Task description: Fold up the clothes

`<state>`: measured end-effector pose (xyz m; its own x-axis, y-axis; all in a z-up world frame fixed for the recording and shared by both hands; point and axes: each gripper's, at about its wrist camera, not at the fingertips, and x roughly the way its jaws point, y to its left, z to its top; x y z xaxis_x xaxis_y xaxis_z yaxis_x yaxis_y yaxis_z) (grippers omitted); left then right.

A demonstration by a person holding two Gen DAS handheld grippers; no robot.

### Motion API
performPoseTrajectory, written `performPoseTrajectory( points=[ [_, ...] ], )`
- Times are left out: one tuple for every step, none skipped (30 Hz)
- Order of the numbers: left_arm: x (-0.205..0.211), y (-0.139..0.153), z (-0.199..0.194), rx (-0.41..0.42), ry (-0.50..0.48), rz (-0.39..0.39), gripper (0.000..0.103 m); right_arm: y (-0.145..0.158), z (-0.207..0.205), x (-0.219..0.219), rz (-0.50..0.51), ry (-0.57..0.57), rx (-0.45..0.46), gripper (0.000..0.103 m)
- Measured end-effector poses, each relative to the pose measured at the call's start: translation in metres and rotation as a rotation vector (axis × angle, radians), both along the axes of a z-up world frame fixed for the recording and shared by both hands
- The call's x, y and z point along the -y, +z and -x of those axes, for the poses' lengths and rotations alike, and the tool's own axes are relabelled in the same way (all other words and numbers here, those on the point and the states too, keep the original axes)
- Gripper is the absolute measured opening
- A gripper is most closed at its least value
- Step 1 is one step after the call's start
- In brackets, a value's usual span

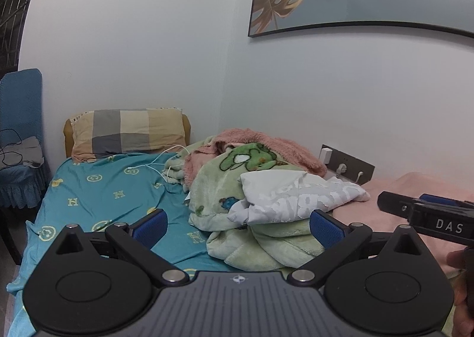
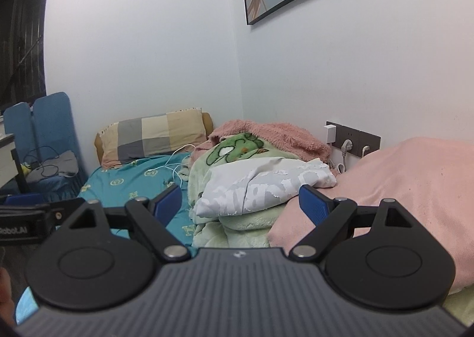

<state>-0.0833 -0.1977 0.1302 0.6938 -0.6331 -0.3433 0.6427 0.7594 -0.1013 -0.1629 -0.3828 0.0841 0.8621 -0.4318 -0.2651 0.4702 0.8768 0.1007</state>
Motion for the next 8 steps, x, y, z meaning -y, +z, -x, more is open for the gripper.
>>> performPoseTrajectory(
  points=[
    [-0.0003, 0.0006, 0.0015, 0.000, -0.004, 0.003, 0.103, 0.0000, 0.0006, -0.0013, -0.002, 0.002, -0.002, 0.088],
    [-0.0004, 0.0012, 0.0031, 0.002, -0.005, 0.003, 0.103, 0.0002, 0.0013, -0.0026, -0.001, 0.004, -0.003, 0.087],
    [-0.0002, 0.0018, 0.0050, 0.007, -0.004, 0.001, 0.103, 0.0004, 0.0020, -0.0041, 0.003, 0.004, -0.004, 0.087],
    [-0.0001, 0.0025, 0.0069, 0.012, -0.003, -0.001, 0.103, 0.0009, 0.0027, -0.0053, 0.006, 0.002, -0.004, 0.087],
    [0.0000, 0.0031, 0.0085, 0.016, -0.002, -0.003, 0.103, 0.0015, 0.0035, -0.0059, 0.008, 0.002, -0.003, 0.088],
    [-0.0001, 0.0035, 0.0095, 0.018, -0.001, -0.003, 0.103, 0.0020, 0.0044, -0.0063, 0.008, 0.002, -0.002, 0.087],
    [-0.0002, 0.0041, 0.0103, 0.020, -0.001, -0.004, 0.103, 0.0026, 0.0051, -0.0061, 0.007, 0.001, -0.001, 0.087],
    [-0.0003, 0.0046, 0.0106, 0.018, -0.004, -0.003, 0.103, 0.0032, 0.0058, -0.0059, 0.006, 0.001, 0.000, 0.087]
  ],
)
